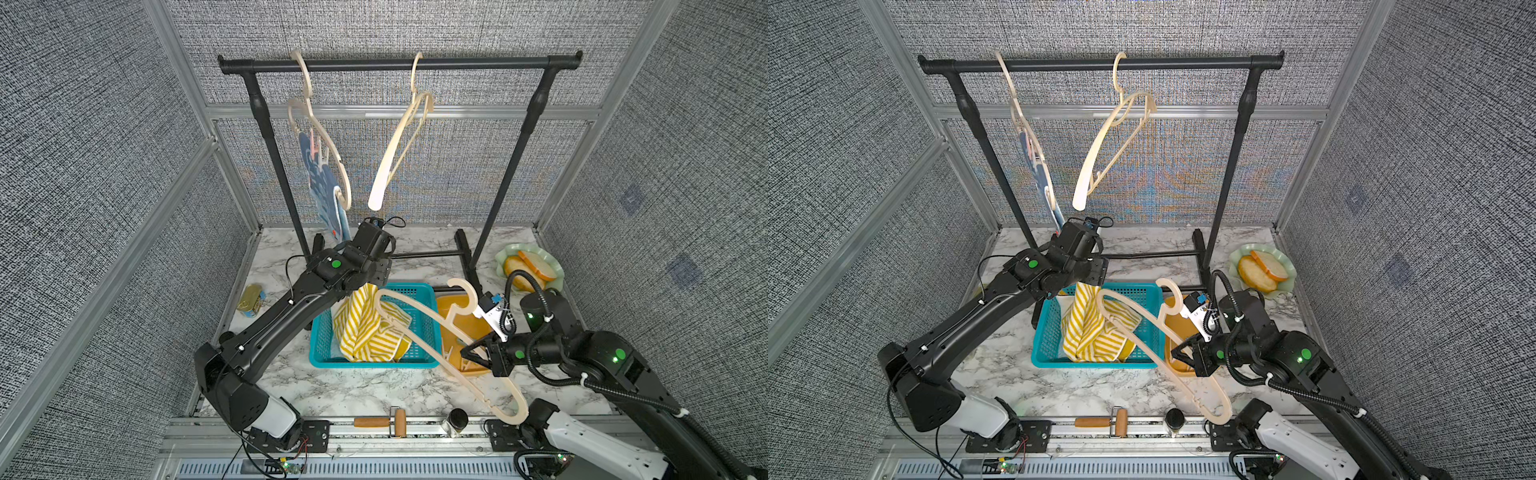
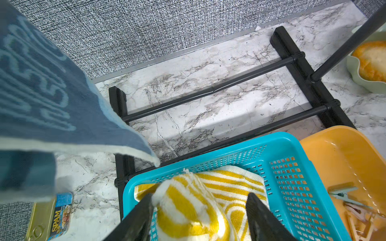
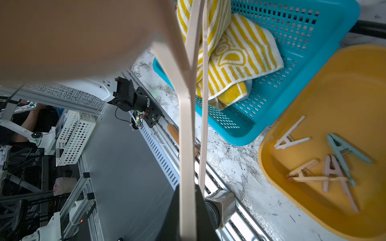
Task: Remove the clothespins securing towels to the hanger
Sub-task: Place the towel in the basket.
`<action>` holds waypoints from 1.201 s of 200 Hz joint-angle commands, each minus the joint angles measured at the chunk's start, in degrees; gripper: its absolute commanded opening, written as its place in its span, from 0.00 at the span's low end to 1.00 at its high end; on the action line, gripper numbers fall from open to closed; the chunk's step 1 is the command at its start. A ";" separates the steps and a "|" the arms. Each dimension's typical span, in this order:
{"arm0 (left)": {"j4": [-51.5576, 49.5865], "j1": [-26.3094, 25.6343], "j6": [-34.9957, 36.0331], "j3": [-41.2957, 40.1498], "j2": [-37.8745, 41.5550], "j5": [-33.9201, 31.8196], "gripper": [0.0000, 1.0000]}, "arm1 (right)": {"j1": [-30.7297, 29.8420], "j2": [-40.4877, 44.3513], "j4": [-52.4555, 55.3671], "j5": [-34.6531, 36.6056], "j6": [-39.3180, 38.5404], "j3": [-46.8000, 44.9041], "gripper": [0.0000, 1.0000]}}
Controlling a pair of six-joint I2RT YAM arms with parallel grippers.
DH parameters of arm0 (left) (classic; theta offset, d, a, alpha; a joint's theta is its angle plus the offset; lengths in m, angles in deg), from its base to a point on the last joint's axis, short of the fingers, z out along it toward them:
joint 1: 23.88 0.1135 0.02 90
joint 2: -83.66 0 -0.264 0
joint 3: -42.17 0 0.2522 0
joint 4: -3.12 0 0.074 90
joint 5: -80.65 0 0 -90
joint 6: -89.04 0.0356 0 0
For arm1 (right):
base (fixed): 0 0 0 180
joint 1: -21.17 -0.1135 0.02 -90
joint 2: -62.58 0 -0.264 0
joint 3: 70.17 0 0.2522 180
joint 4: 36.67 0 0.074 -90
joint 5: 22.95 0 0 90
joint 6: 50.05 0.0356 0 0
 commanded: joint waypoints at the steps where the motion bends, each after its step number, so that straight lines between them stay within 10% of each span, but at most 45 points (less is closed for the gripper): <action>1: 1.29 0.01 0.24 -0.10 0.50 0.08 0.72 | -1.09 -1.17 1.45 1.53 0.06 0.53 0.00; 154: -1.36 0.01 0.91 0.07 5.93 1.91 0.73 | -4.57 -11.29 -5.41 15.10 4.95 -5.32 0.00; 240: 8.15 -1.13 9.35 -7.13 10.39 18.52 0.73 | -4.76 -11.06 16.59 26.48 0.10 14.90 0.00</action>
